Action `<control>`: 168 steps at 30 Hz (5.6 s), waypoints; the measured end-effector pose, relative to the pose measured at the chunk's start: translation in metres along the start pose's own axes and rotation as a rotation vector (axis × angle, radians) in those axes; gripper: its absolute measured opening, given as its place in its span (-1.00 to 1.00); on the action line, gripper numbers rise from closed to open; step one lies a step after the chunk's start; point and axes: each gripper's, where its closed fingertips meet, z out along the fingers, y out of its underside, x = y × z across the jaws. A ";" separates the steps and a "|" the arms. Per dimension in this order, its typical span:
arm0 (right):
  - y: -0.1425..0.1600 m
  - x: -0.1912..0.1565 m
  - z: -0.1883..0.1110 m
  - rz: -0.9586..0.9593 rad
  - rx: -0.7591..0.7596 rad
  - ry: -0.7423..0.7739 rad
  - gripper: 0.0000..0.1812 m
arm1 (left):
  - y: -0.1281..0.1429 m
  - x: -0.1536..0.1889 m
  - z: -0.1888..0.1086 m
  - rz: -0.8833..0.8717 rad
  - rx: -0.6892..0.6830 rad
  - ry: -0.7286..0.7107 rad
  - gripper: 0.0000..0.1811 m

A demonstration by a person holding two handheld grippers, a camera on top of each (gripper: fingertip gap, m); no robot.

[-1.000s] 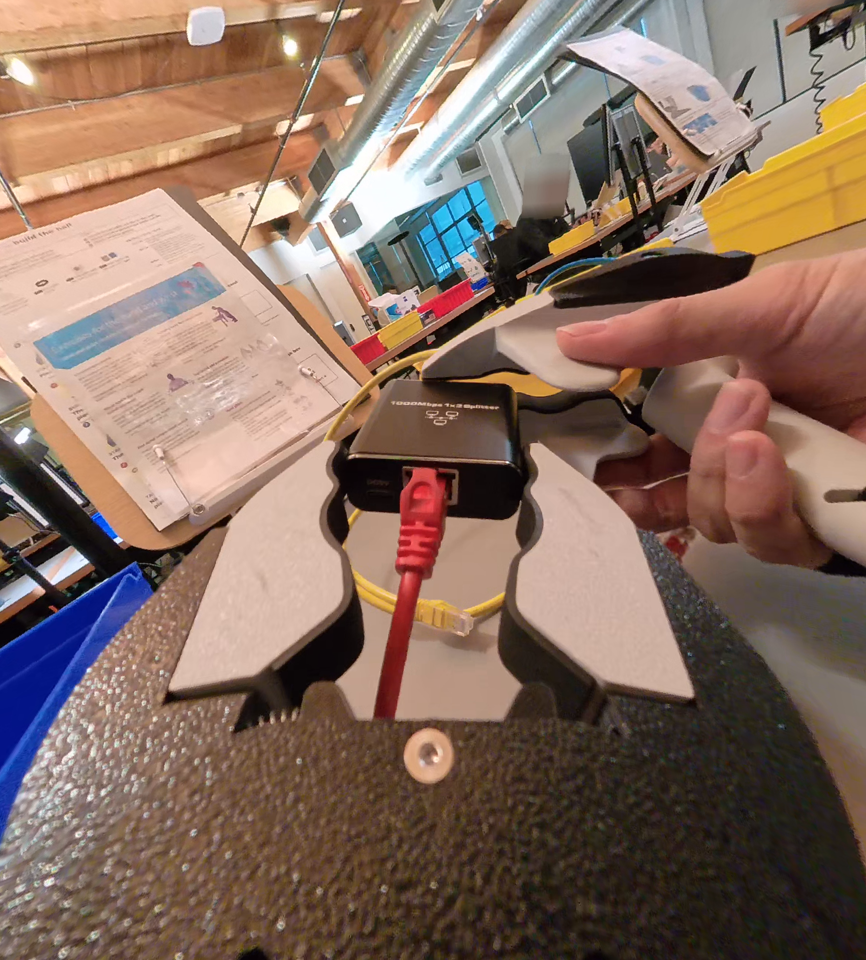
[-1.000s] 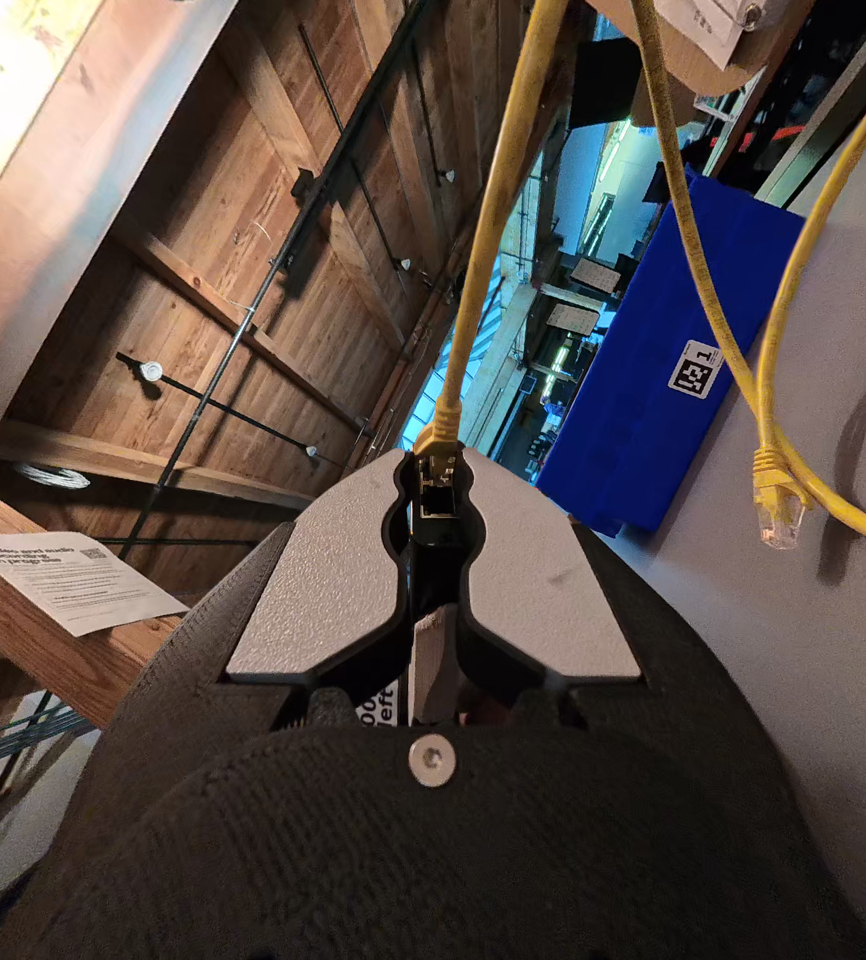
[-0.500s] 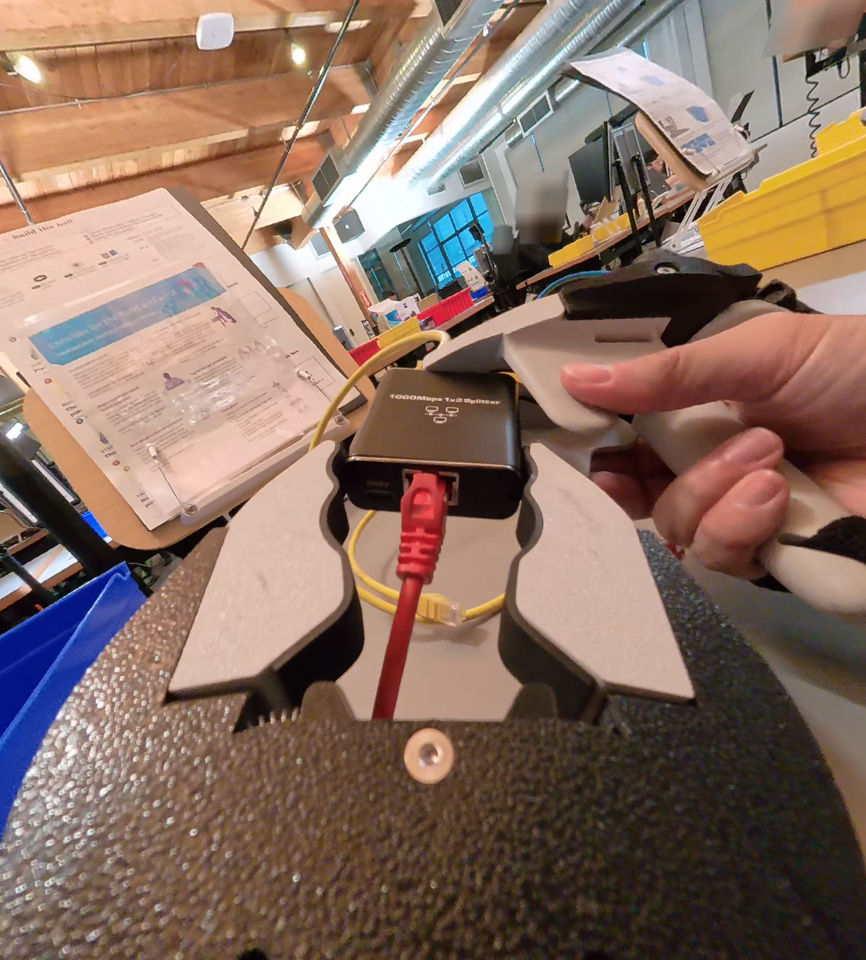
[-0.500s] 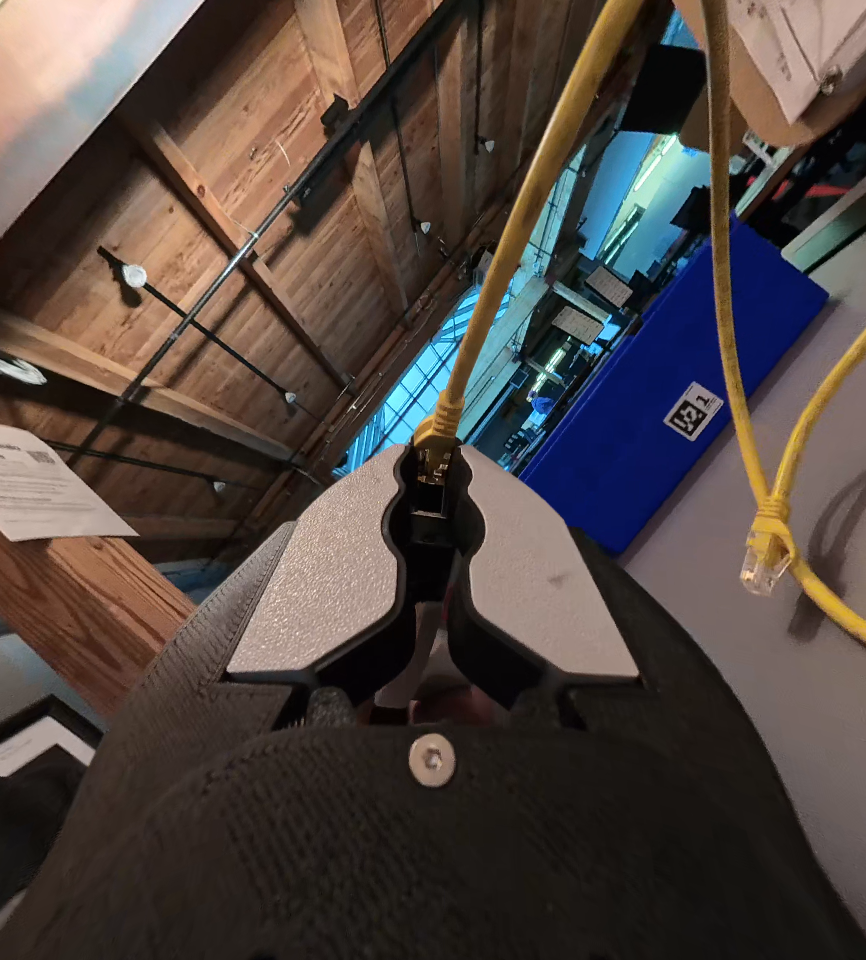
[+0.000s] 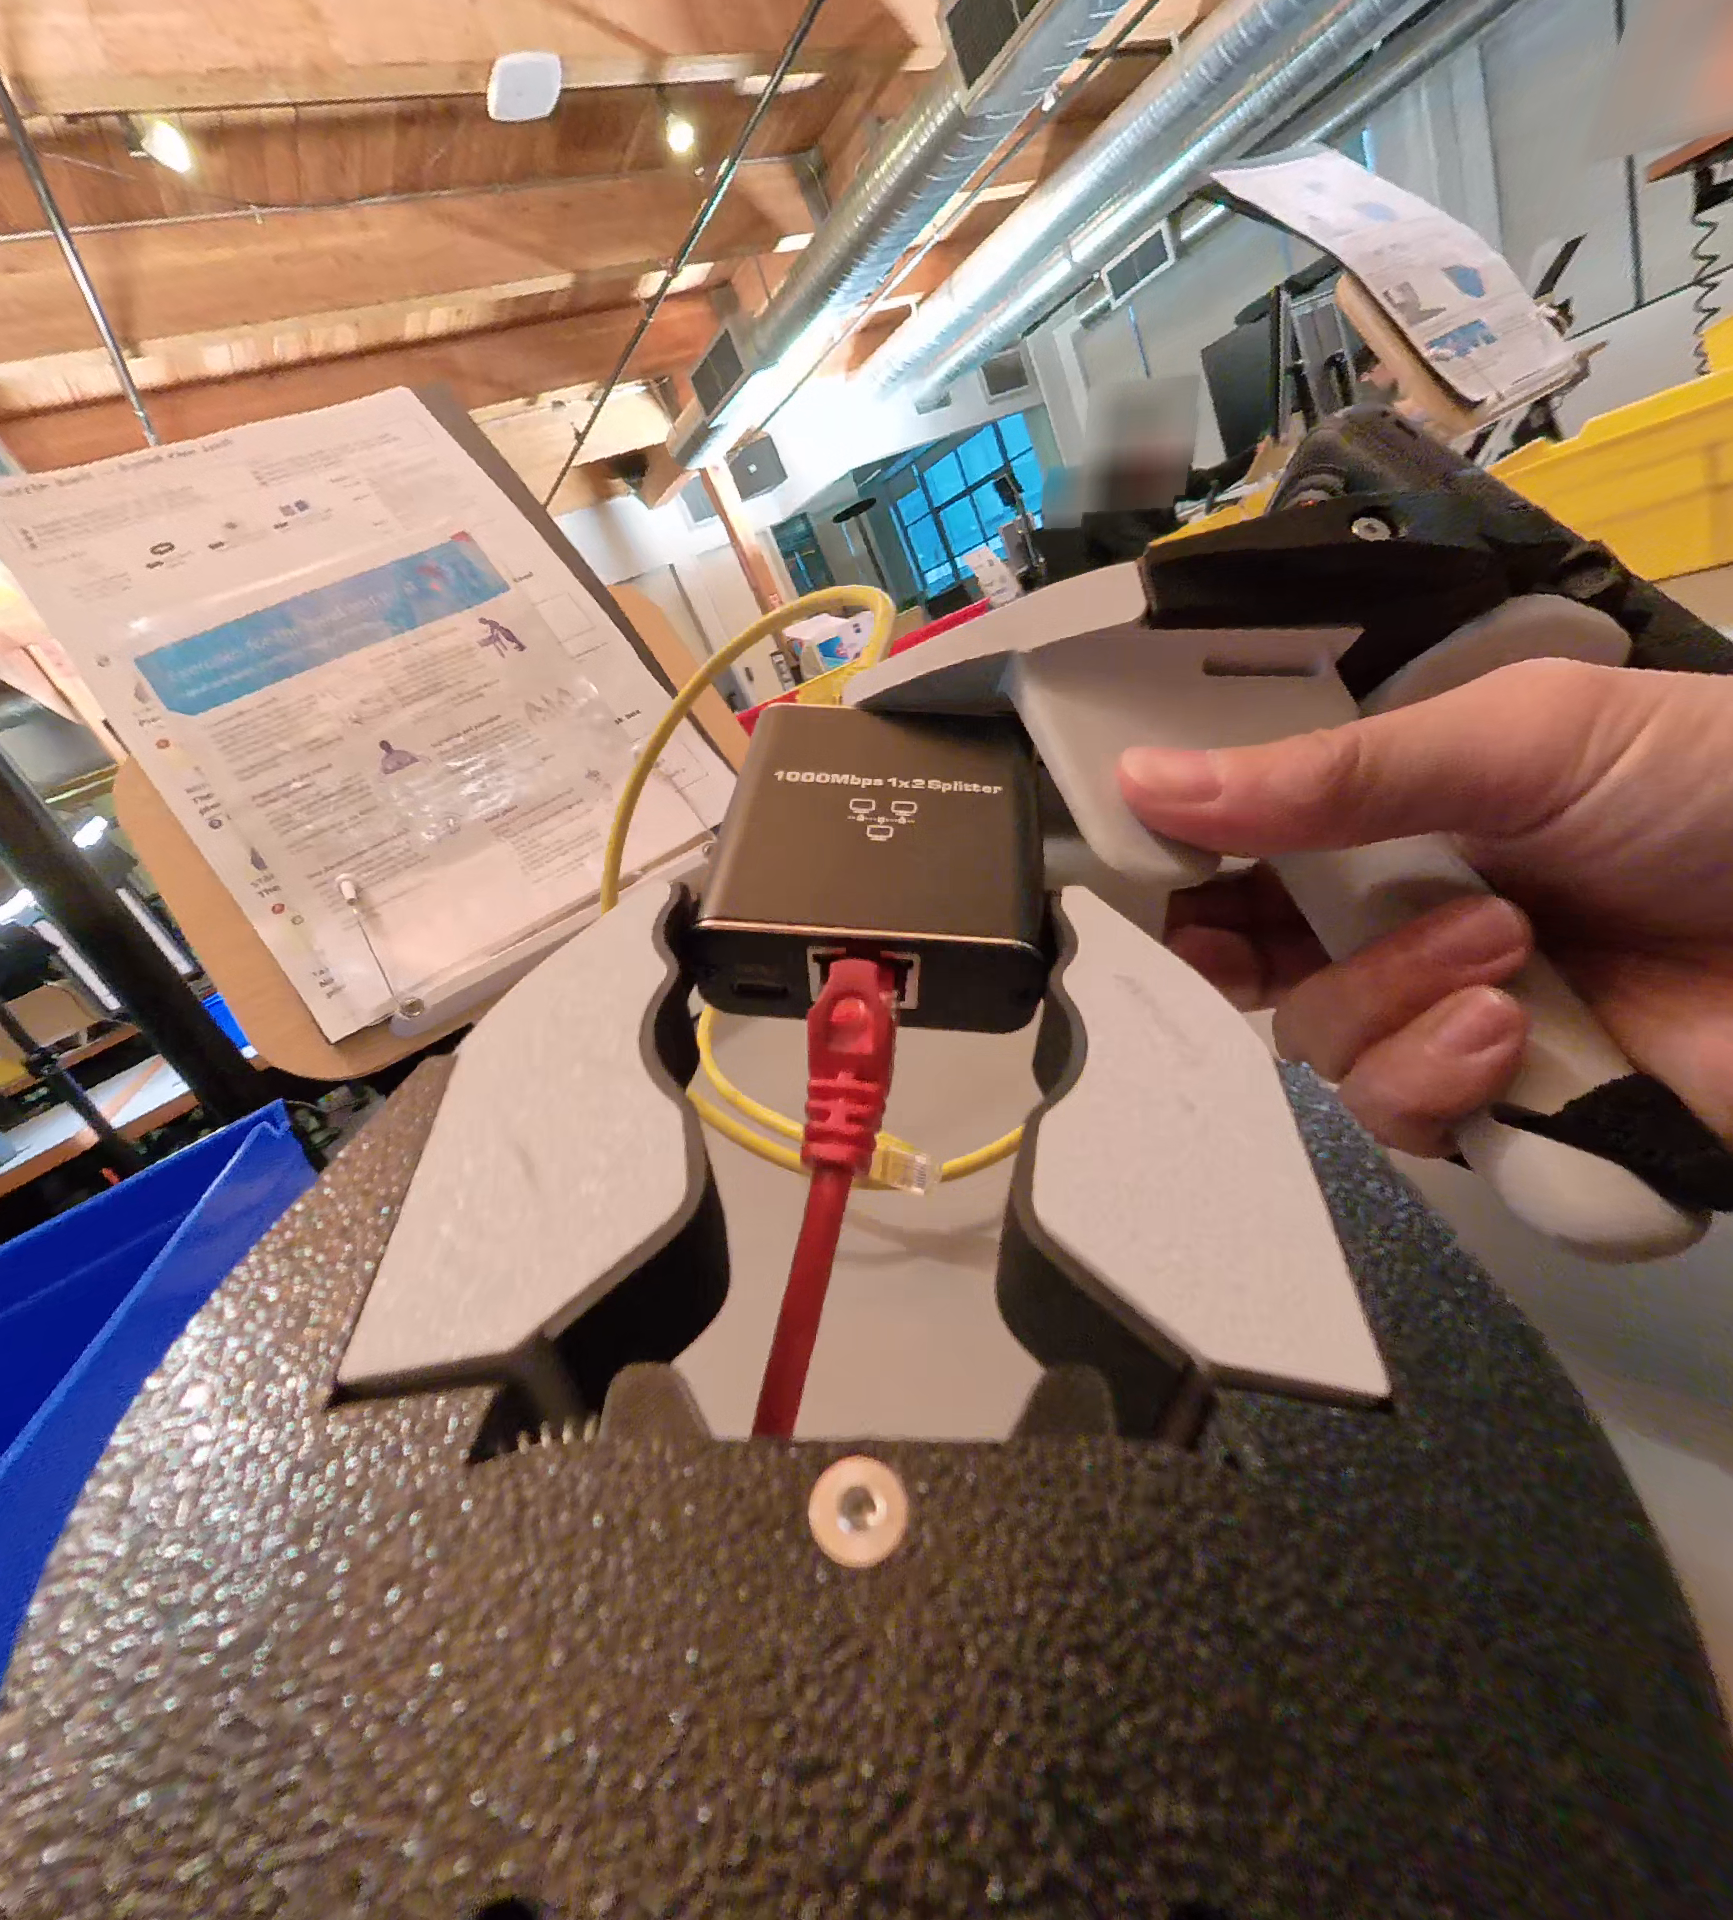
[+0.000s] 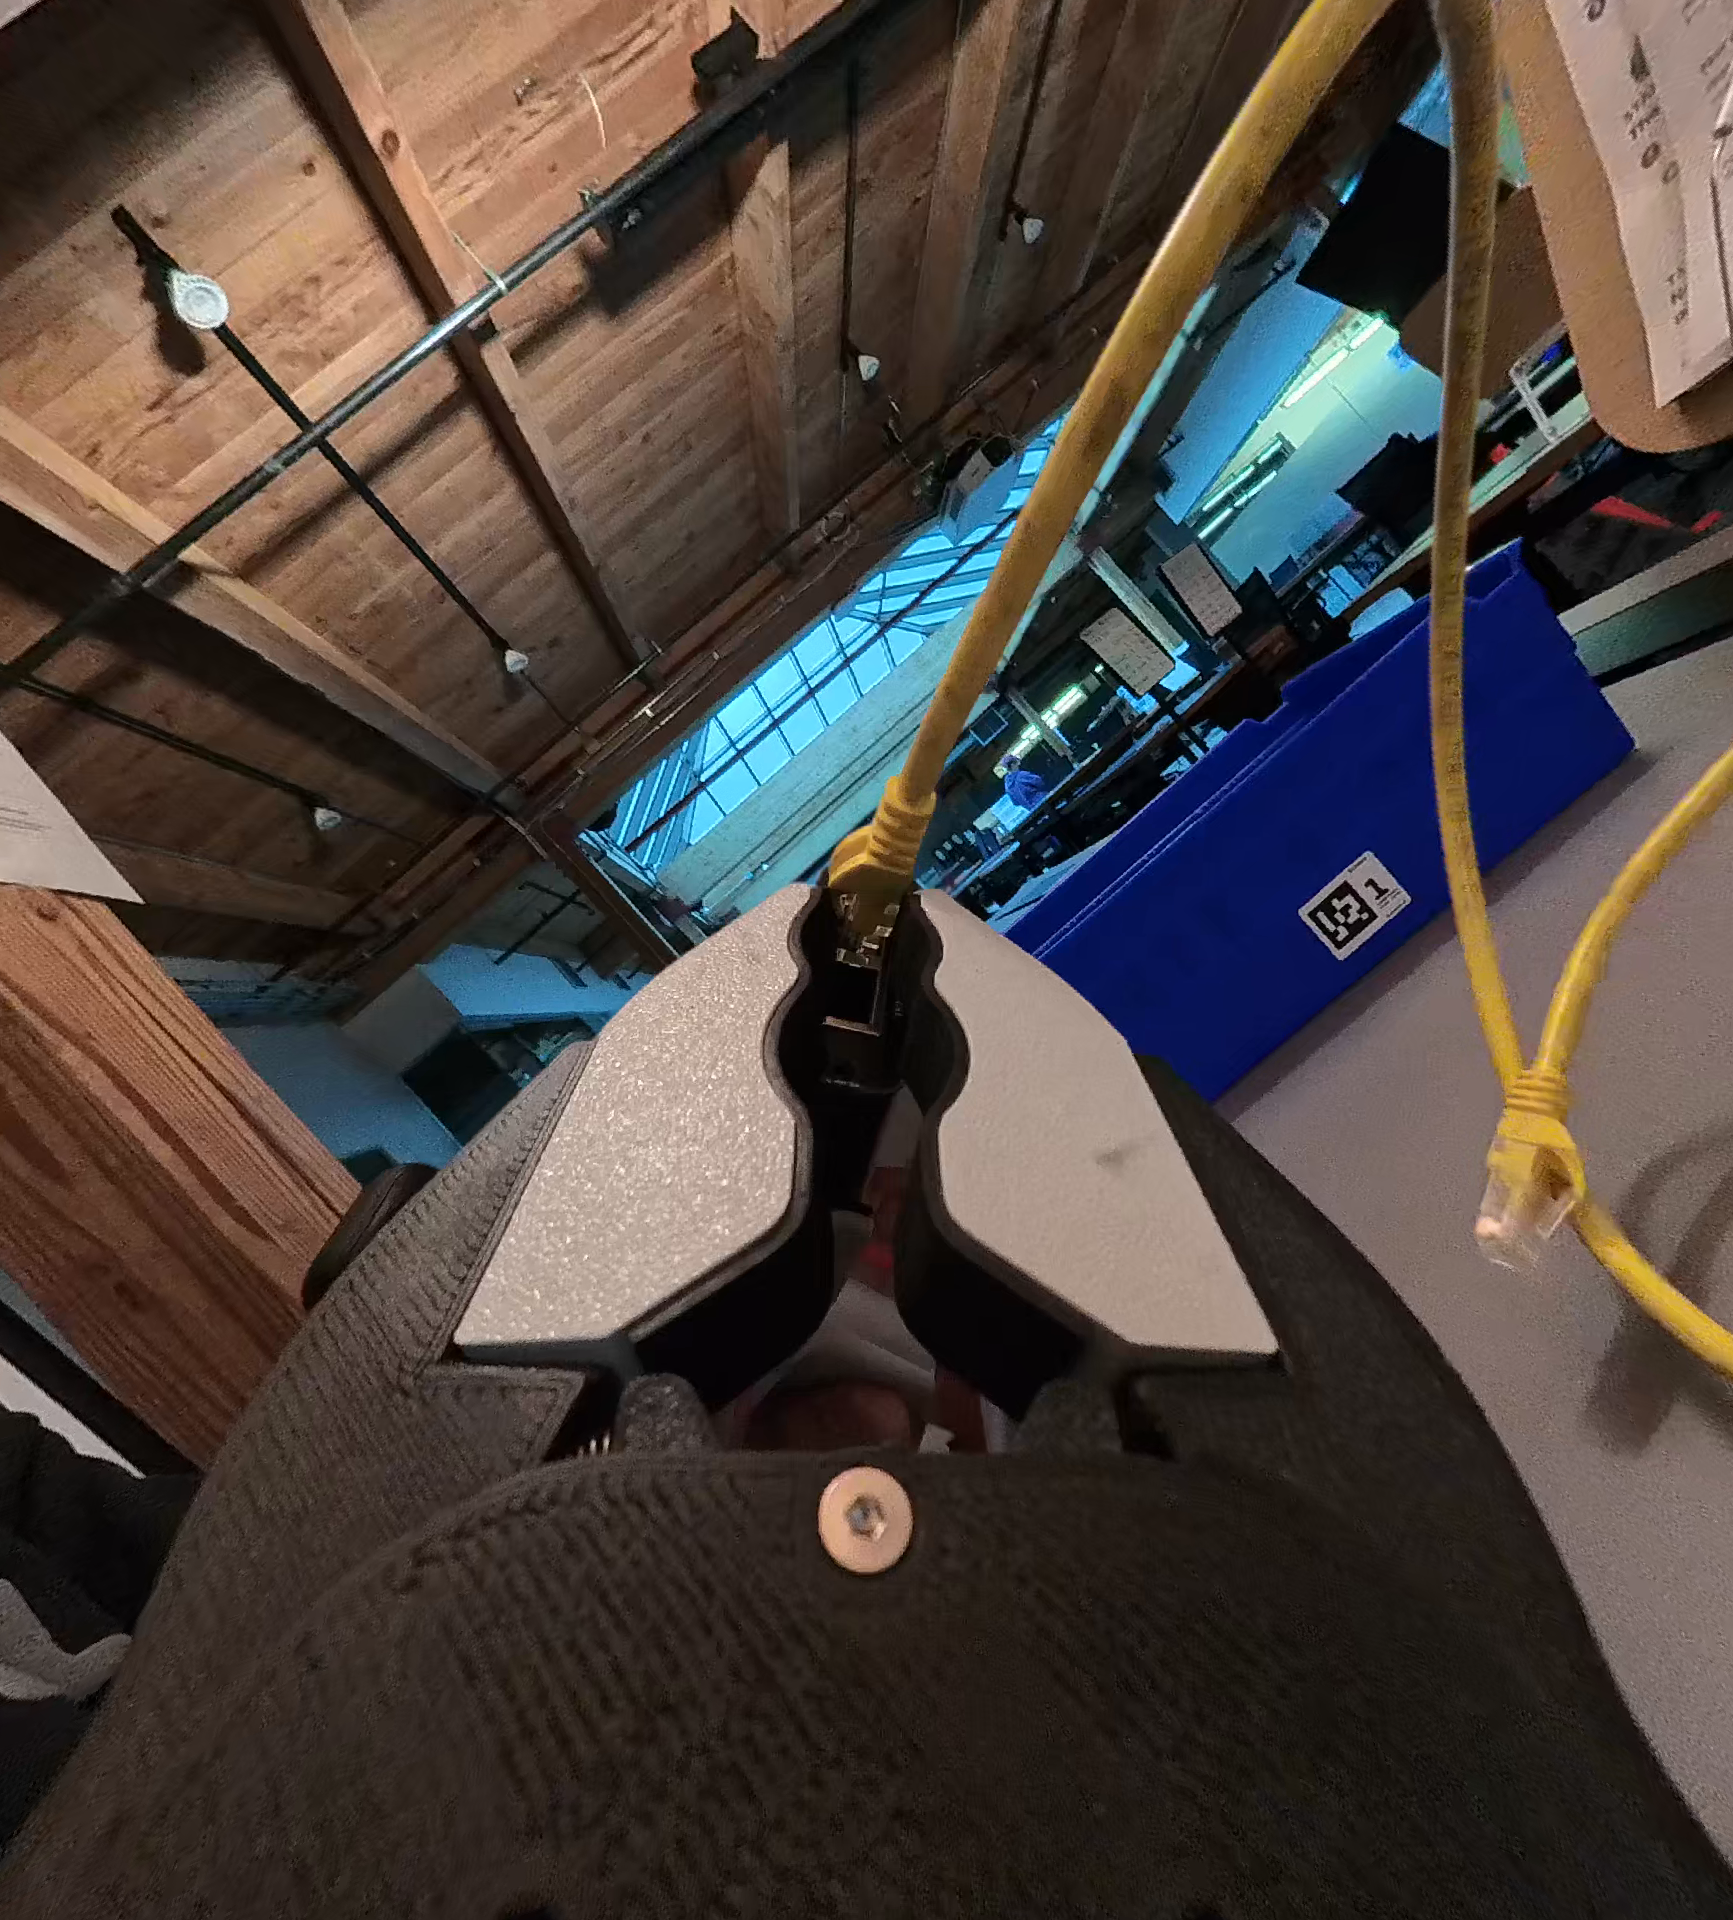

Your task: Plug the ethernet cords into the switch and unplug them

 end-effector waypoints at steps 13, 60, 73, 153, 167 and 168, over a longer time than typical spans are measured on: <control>-0.039 0.002 -0.017 -0.121 0.003 0.040 -0.86 | 0.008 -0.013 -0.003 -0.141 0.008 0.019 -0.31; -0.161 0.088 -0.167 -0.336 -0.572 0.672 0.00 | 0.017 0.007 0.001 -0.151 -0.008 0.150 -0.31; 0.054 -0.036 -0.022 0.125 -0.840 -0.226 -0.37 | -0.021 0.028 -0.017 0.043 0.084 0.427 -0.31; 0.024 -0.002 0.008 -2.033 -0.467 0.597 -0.24 | 0.010 0.010 -0.002 -0.651 -0.273 0.323 -0.29; 0.024 -0.020 0.010 -0.204 -0.272 0.072 -0.23 | 0.002 -0.030 -0.015 -0.169 -0.168 0.258 -0.30; 0.031 -0.018 0.012 -0.106 -0.271 0.043 -0.24 | 0.002 -0.026 -0.015 -0.116 -0.163 0.267 -0.30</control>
